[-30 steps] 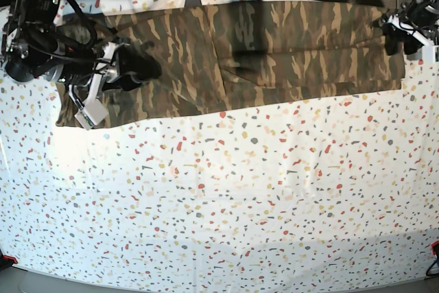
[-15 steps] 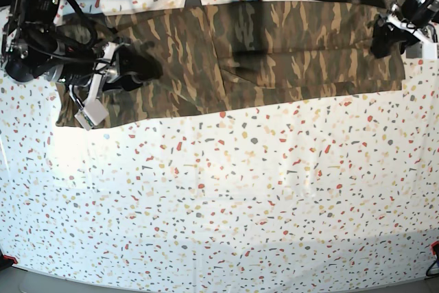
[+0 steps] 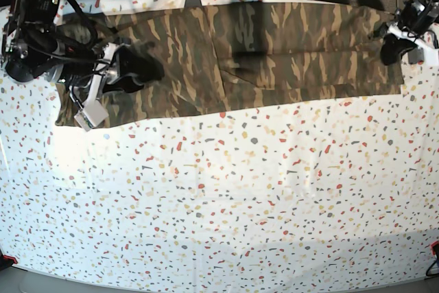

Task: Fold the T-shirt properly
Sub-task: 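Grasp the opposite side edge with the left gripper and fold it inward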

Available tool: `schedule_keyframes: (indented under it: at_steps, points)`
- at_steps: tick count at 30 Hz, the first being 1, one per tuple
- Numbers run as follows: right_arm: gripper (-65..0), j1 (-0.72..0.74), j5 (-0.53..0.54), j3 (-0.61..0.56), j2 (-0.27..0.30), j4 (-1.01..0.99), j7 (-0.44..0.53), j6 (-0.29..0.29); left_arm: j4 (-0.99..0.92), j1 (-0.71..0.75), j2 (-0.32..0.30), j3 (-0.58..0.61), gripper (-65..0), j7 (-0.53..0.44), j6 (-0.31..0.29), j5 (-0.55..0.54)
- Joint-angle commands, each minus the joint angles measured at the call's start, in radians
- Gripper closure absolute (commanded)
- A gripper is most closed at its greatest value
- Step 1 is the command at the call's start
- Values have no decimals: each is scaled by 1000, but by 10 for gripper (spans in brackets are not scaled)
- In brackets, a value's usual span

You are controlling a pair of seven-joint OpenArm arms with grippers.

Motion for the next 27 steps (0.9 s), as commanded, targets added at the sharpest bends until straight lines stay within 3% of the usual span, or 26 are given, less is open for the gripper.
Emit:
schedule_keyframes:
  at_steps: [1, 6, 9, 15, 20, 24, 27]
  points:
    - [-207, 8, 23, 7, 11, 18, 24, 5, 15, -19, -19, -8, 0, -31, 2, 11]
    - [-207, 8, 25, 7, 11, 18, 34, 5, 14, -74, -46, -8, 0, -19, 93, 161]
    - [-207, 8, 25, 7, -2, 18, 92, 5, 14, -88, -77, -8, 0, -22, 108, 165]
    - [-207, 9, 24, 7, -110, 18, 150, 5, 14, -87, -164, -8, 0, -49, 109, 166]
    - [-207, 9, 20, 7, -198, 18, 141, 5, 14, -87, -239, -8, 0, -56, 230, 240]
    - [-207, 9, 20, 7, -238, 18, 138, 5, 18, -87, -275, -8, 0, -47, 238, 243]
    - [-207, 9, 8, 7, -240, 18, 138, 5, 58, -87, -272, -8, 0, 23, 238, 213]
